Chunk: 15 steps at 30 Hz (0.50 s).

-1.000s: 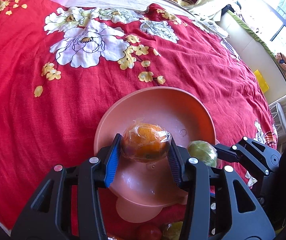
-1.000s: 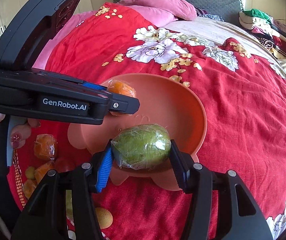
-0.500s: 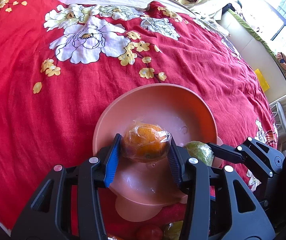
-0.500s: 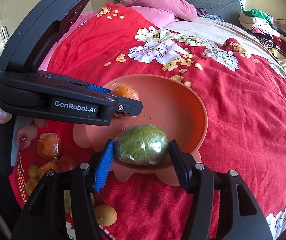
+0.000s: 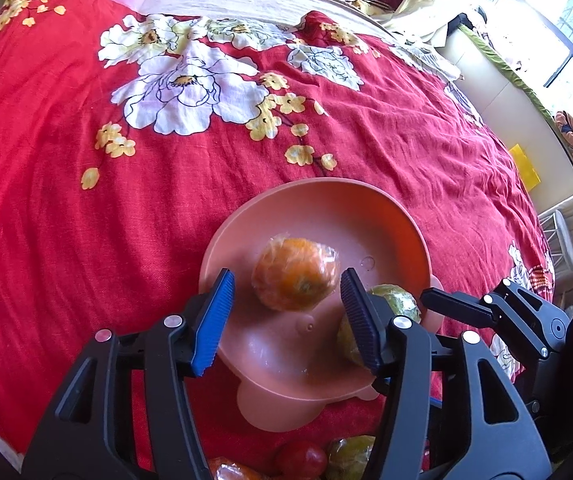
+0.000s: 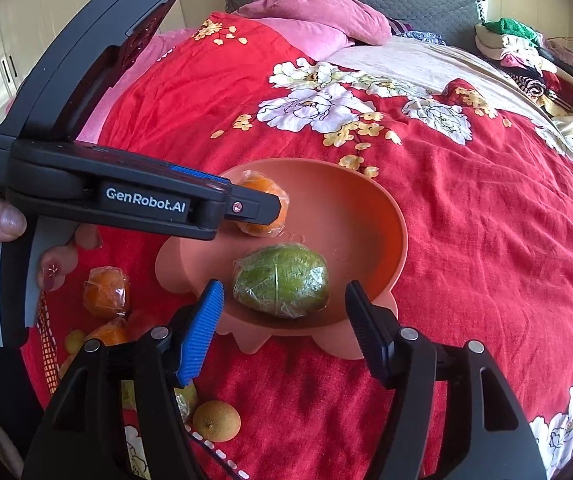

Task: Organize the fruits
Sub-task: 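Open both tools to drop the fruits into the pink bowl, then withdraw both tools from the bowl back toward the fruit cluster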

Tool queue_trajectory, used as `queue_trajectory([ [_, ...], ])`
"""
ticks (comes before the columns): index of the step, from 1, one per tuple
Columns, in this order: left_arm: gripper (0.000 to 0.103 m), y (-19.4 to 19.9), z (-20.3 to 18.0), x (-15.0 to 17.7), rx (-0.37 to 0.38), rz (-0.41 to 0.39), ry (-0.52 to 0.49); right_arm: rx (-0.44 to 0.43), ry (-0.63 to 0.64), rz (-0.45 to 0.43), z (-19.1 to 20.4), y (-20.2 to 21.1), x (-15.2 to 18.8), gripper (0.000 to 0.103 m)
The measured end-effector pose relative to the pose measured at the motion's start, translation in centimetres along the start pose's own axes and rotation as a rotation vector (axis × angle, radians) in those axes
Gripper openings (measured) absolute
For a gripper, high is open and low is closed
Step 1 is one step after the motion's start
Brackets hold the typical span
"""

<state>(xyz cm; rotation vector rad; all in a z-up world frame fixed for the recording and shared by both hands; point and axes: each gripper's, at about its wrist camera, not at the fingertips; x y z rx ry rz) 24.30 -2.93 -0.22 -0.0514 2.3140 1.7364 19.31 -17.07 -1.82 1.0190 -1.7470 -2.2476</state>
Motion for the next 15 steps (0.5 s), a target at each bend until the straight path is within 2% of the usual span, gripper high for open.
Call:
queue_trajectory([
  [15,0.063,3.0,-0.2,2.1,-0.027,-0.065,0.004,0.016,-0.008,-0.037,0.3,1.8,0.6,0.074],
])
Point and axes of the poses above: each gripper's, at about its wrist camera, not at the fingertips, and y roughly against the way its jaws point, z to its left, x to its underside, and after that the axes turned 15 degrees about z, right-handed
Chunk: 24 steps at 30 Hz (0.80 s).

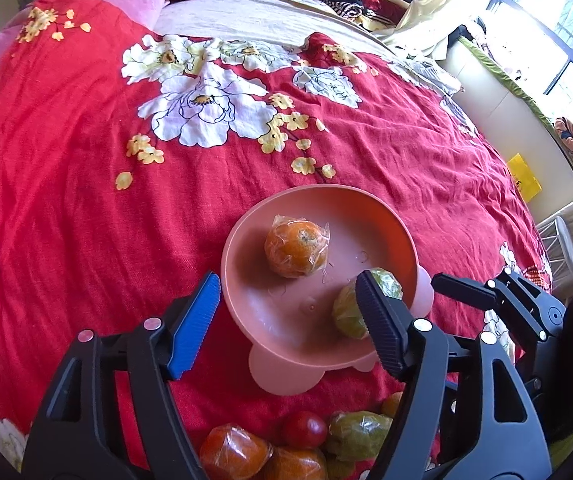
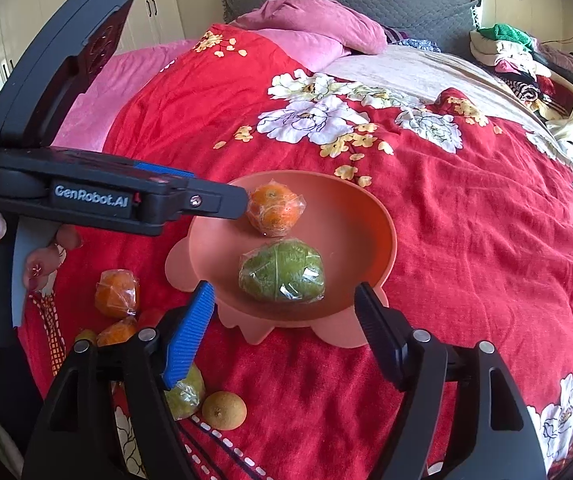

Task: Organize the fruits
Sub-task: 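Withdraw both tools from the bowl back toward the fruit cluster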

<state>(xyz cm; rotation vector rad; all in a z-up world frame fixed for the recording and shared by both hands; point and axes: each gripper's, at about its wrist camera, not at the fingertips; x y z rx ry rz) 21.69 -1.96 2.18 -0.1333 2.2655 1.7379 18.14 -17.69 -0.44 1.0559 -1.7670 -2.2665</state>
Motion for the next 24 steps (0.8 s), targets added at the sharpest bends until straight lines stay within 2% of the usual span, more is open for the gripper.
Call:
queue_trajectory([
  [5,0.065,1.0,-0.3,0.8,-0.012,-0.024,-0.001,0.005,0.002,-0.02,0.2,1.0,0.2,0.078],
  [7,0.075,1.5,-0.4,1.2,-0.019,-0.038,0.002,0.008,0.002,-0.027,0.3,1.3,0.3,0.079],
  [16,0.082,3.4,-0.4,2.6,-0.034,-0.076,0.006,0.015,-0.006,-0.055,0.6,2.7,0.7,0.085],
  [24,0.093,4.8,0.2,4.0,-0.038,-0.108,0.025,0.023,-0.01,-0.08,0.6,4.1,1.2,0.089],
])
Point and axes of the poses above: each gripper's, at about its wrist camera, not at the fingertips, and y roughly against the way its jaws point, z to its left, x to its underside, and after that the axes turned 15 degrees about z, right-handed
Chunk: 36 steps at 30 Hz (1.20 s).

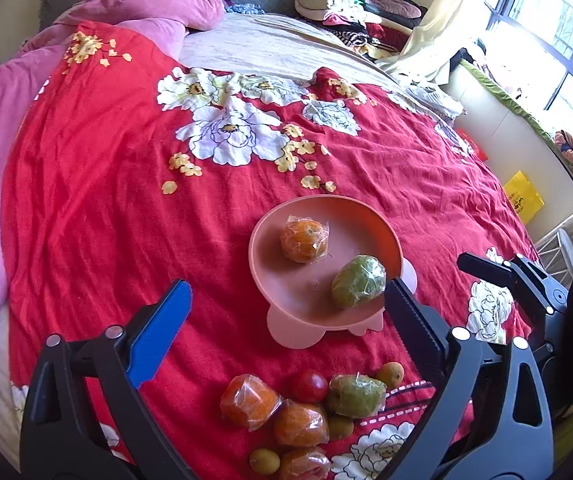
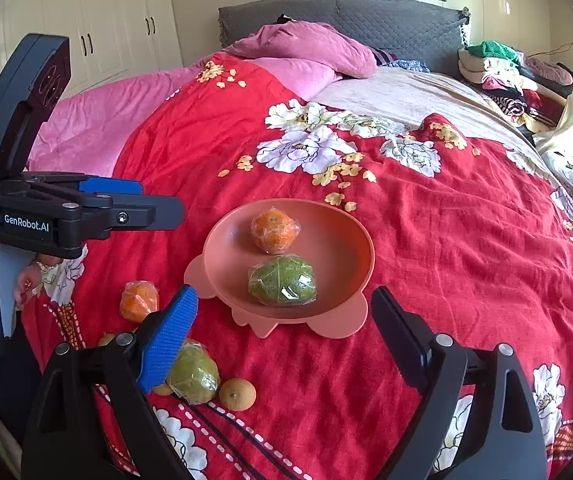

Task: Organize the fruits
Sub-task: 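Withdraw both tools from the bowl back toward the fruit cluster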

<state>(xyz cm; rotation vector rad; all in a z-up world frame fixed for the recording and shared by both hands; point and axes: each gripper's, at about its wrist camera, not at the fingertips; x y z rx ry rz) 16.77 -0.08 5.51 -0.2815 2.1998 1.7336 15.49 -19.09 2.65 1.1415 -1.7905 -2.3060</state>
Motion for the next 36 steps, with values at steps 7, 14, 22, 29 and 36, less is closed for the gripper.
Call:
queue_trajectory([
  [7,0.093,0.8,0.6,1.2,-0.023,-0.012,0.013,-0.005,0.012,-0.008,0.5,0.7,0.5,0.091],
  [14,0.093,1.2,0.8,3.4,-0.059,-0.013,0.004,-0.013,0.043,0.001,1.7,1.2,1.3,0.091],
  [22,0.093,1.0,1.9,6.1,-0.073,0.016,0.029,-0.017,0.07,0.021,3.0,1.2,2.6,0.091],
  [29,0.093,0.8,1.8,8.8,-0.09,0.041,0.011,-0.022,0.082,0.047,3.8,1.0,3.8,0.091],
  [36,0.093,0.5,0.8,11.4,-0.077,0.071,-0.008,-0.027,0.083,0.08,4.3,0.5,4.8,0.091],
])
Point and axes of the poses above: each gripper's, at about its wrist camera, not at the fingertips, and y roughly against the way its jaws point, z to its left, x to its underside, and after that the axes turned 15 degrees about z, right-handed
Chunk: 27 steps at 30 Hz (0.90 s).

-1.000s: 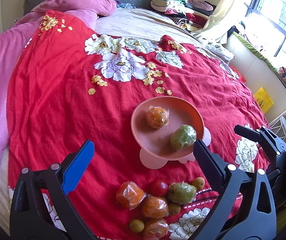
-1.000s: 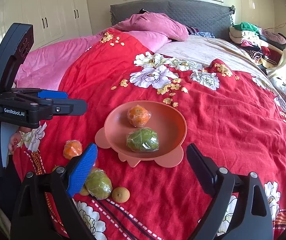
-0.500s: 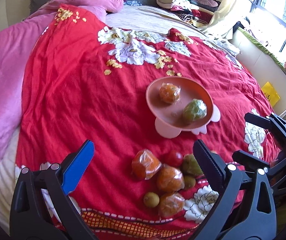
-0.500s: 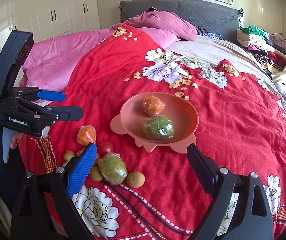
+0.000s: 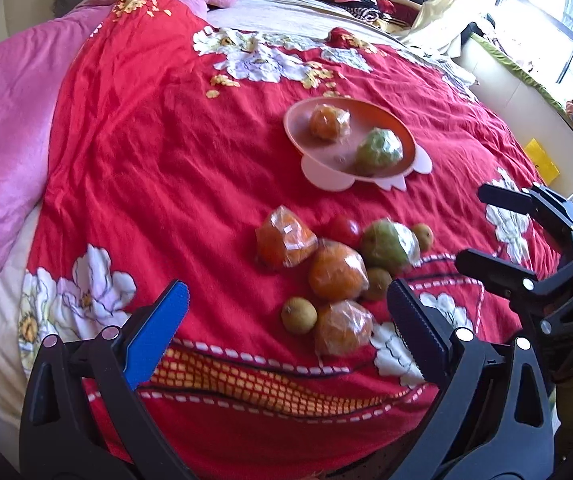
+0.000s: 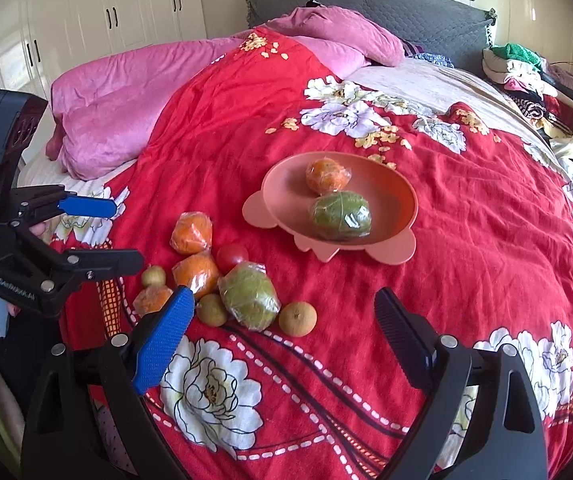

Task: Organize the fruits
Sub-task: 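Withdraw both tools from the bowl back toward the fruit cluster, then grasp another bagged orange with the left tool while the right tool grasps a small brown fruit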

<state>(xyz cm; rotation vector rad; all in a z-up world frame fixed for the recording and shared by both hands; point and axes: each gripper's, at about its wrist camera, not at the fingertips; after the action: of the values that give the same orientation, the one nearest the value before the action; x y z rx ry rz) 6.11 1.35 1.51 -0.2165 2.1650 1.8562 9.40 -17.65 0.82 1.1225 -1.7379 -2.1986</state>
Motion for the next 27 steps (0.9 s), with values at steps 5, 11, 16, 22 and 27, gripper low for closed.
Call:
queue_trajectory([
  [5,0.093,-0.7,-0.8,1.7,0.006,0.028,-0.019,-0.005,0.001,0.016,0.4,-0.3,0.6,0.091],
  [11,0.084,-1.4,-1.7,2.9,0.035,0.056,-0.042,-0.016,-0.009,0.038,0.6,-0.7,1.4,0.091],
  [16,0.063,-2.4,-2.4,2.9,0.072,0.077,-0.055,-0.001,-0.023,0.055,0.2,-1.2,1.9,0.089],
  [22,0.048,-3.8,-2.5,2.5,0.08,0.095,-0.043,0.011,-0.025,0.094,-0.7,-2.5,2.3,0.061],
  [27,0.04,-4.2,-2.3,2.0,0.081,0.096,-0.041,0.022,-0.019,0.107,-1.3,-3.7,2.1,0.046],
])
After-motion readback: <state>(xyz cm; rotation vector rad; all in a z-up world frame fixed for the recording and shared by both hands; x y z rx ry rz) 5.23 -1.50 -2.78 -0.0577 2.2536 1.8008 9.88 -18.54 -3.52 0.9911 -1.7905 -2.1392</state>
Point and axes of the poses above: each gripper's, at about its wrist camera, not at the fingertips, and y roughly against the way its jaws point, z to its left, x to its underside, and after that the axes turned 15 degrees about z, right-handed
